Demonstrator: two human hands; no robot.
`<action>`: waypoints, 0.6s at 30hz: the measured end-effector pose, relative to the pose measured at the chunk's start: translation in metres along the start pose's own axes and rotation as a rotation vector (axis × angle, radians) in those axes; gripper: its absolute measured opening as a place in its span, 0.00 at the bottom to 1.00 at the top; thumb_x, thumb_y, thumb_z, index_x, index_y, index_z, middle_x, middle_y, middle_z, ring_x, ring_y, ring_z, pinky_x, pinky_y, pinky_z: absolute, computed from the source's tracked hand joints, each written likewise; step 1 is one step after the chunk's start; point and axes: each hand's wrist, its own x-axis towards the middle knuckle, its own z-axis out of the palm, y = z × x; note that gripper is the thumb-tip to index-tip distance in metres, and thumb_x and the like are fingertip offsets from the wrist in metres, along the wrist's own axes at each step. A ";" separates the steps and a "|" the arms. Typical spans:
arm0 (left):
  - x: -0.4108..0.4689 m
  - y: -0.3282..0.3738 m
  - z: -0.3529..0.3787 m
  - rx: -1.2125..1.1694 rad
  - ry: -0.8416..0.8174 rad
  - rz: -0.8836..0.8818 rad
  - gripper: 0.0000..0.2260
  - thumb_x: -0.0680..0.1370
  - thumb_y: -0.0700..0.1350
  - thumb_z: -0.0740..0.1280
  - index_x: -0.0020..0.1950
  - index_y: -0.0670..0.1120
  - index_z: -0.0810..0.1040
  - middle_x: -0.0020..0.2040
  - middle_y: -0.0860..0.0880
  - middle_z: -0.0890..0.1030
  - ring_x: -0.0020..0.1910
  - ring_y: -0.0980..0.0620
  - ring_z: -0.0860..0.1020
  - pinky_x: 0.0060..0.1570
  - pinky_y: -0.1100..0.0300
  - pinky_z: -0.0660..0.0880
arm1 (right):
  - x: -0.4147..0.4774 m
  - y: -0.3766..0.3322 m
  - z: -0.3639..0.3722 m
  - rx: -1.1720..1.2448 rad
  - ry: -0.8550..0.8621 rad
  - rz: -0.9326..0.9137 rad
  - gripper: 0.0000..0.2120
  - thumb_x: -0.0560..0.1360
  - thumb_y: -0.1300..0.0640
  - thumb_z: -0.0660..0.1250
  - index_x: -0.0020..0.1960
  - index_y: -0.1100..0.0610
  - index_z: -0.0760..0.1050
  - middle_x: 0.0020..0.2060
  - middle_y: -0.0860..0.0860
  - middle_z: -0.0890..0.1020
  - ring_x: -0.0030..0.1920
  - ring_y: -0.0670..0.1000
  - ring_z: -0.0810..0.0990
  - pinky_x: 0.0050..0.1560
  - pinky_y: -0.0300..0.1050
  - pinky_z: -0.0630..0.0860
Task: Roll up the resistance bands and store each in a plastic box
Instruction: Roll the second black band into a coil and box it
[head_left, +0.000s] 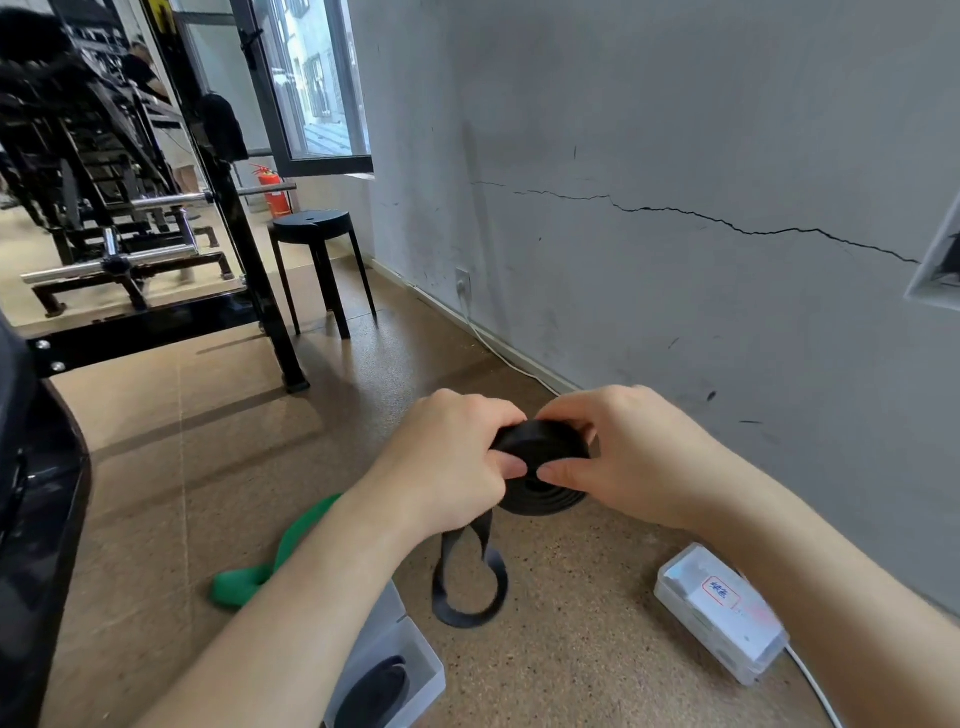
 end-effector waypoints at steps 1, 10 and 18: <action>0.000 0.002 -0.001 0.042 0.008 0.015 0.11 0.72 0.49 0.71 0.53 0.56 0.80 0.43 0.51 0.83 0.47 0.45 0.78 0.44 0.57 0.72 | 0.001 -0.002 0.003 0.005 0.025 -0.018 0.11 0.73 0.49 0.71 0.54 0.46 0.79 0.42 0.44 0.82 0.45 0.49 0.78 0.46 0.47 0.76; -0.002 -0.001 0.000 -0.030 0.019 0.033 0.12 0.71 0.49 0.73 0.53 0.57 0.80 0.34 0.56 0.78 0.40 0.53 0.77 0.41 0.61 0.72 | 0.004 0.004 0.015 0.170 0.082 -0.020 0.08 0.73 0.53 0.72 0.52 0.49 0.81 0.40 0.46 0.82 0.42 0.49 0.80 0.46 0.50 0.78; -0.001 -0.013 0.001 -0.346 -0.013 -0.070 0.12 0.68 0.45 0.77 0.49 0.55 0.84 0.40 0.59 0.84 0.38 0.69 0.78 0.44 0.72 0.74 | 0.006 0.010 0.015 0.317 0.151 0.031 0.07 0.73 0.57 0.72 0.51 0.52 0.81 0.42 0.46 0.83 0.40 0.46 0.81 0.46 0.52 0.81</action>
